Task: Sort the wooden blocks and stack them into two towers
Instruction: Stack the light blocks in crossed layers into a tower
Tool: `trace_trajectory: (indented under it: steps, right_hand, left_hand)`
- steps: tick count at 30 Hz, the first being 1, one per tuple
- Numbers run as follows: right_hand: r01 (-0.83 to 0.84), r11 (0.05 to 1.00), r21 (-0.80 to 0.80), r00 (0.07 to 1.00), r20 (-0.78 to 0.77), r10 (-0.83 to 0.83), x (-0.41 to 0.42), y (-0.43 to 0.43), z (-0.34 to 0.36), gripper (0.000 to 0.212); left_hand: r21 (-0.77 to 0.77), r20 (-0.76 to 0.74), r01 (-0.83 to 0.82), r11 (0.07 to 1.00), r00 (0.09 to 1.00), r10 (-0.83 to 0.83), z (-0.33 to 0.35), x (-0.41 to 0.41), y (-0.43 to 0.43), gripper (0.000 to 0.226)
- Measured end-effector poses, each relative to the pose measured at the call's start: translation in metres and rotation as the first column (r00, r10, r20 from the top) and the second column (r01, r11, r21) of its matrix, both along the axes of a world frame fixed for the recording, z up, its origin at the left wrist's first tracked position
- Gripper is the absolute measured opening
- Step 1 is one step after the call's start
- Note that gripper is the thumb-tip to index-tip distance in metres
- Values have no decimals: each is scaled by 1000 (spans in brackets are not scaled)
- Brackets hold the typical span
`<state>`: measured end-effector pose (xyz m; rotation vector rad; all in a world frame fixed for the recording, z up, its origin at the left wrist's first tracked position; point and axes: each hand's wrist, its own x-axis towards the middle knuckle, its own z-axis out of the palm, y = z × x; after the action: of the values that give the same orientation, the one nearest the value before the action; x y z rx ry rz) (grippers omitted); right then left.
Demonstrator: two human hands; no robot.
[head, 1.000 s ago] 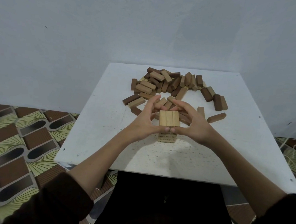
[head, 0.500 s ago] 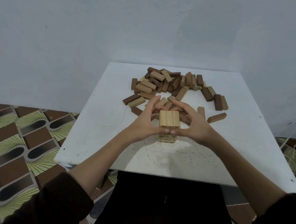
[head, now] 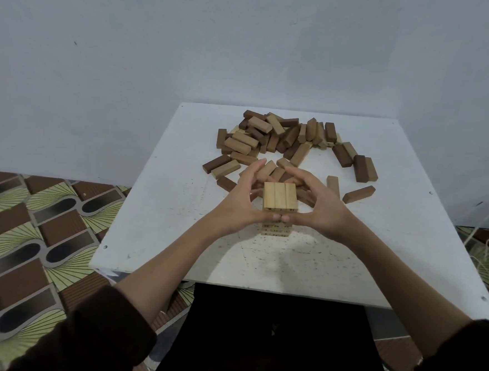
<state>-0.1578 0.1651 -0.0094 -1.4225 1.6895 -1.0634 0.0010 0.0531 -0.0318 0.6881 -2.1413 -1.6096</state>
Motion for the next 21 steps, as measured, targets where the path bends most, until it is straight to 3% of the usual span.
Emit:
trace_trajectory:
  steps: [21]
  right_hand:
    - [-19,999,-33,998,62,21,-1,2,2,88]
  left_hand:
    - [23,0,-5,1000,1000,5,7,4,6,118]
